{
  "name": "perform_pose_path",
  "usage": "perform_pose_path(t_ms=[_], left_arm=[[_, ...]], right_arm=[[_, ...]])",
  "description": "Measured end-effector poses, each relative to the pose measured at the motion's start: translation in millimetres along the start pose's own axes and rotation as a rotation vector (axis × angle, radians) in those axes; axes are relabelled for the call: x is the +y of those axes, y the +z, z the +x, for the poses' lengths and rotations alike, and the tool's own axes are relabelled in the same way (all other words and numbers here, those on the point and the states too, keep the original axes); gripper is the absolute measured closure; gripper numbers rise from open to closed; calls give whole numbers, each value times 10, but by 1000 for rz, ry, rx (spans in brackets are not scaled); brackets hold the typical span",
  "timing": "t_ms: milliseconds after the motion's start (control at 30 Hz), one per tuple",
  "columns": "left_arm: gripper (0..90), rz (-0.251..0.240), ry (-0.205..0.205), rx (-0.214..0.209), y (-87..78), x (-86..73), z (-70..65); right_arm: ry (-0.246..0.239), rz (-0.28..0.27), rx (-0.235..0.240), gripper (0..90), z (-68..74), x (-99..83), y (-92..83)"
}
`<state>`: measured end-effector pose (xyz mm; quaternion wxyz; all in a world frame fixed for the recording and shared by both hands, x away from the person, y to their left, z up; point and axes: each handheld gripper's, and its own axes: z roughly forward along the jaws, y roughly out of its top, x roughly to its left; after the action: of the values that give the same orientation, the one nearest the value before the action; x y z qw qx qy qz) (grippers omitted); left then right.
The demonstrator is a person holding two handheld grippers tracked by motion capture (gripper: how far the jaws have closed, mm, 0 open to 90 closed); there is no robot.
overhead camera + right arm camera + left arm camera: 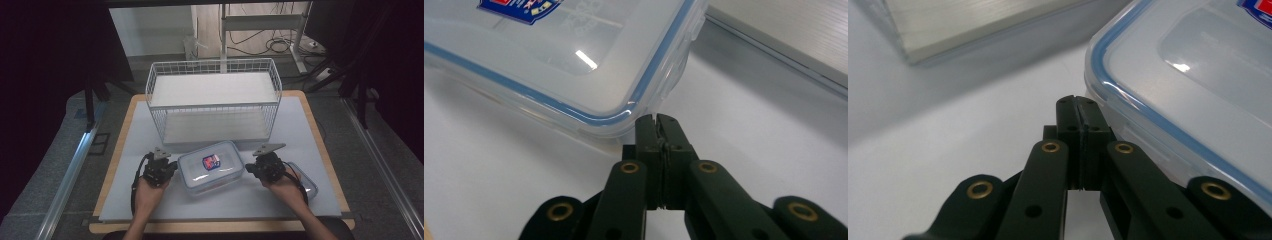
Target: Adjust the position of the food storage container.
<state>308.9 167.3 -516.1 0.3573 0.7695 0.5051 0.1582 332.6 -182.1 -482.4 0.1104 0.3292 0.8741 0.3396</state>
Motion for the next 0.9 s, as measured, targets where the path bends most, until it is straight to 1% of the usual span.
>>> perform_pose_path(t_ms=[33, 100, 200, 233, 267, 300, 333, 400, 467, 533, 633, 733, 767, 833, 867, 900], left_arm=[[900, 1, -4, -10, 22, 14, 13], [900, -3, -24, -21, 16, 6, 12], [900, -10, -39, -34, -94, -53, 11], [900, -20, -44, -56, -162, -91, 2], [900, -23, -44, -57, -212, -120, -18], [899, -22, -37, -52, -248, -147, -40], [900, -15, -32, -65, -262, -173, -71], [900, -8, -25, -78, -226, -163, -104], [900, -2, -20, -75, -201, -147, -124], [900, 26, 14, -41, -130, -119, -175], [900, 19, 6, -50, -133, -112, -163], [900, 19, -1, -43, -129, -106, -162], [900, 22, 1, -31, -126, -100, -151], [900, 23, -1, -25, -124, -98, -141], [900, 22, 0, -21, -122, -98, -132], [900, 23, 2, -15, -121, -97, -114]], right_arm=[[-1, 4, -9, 858, -13, 2, -6], [2, 5, -22, 845, -42, 14, 0], [-1, 12, -30, 858, -79, 31, 37], [-1, 13, -33, 865, -80, 39, 54], [-11, 14, -43, 871, -86, 54, 78], [-14, 14, -51, 873, -91, 66, 97], [-11, 10, -64, 875, -114, 92, 126], [-4, 4, -73, 874, -139, 115, 153], [-1, 2, -90, 875, -154, 143, 178], [0, 1, -97, 874, -170, 161, 194], [13, 0, -96, 879, -198, 169, 199], [5, -1, -90, 893, -193, 168, 197], [9, 4, -82, 895, -173, 162, 187], [7, 6, -79, 896, -160, 158, 182], [1, 13, -73, 896, -133, 148, 169], [-6, 22, -53, 896, -69, 118, 138]])
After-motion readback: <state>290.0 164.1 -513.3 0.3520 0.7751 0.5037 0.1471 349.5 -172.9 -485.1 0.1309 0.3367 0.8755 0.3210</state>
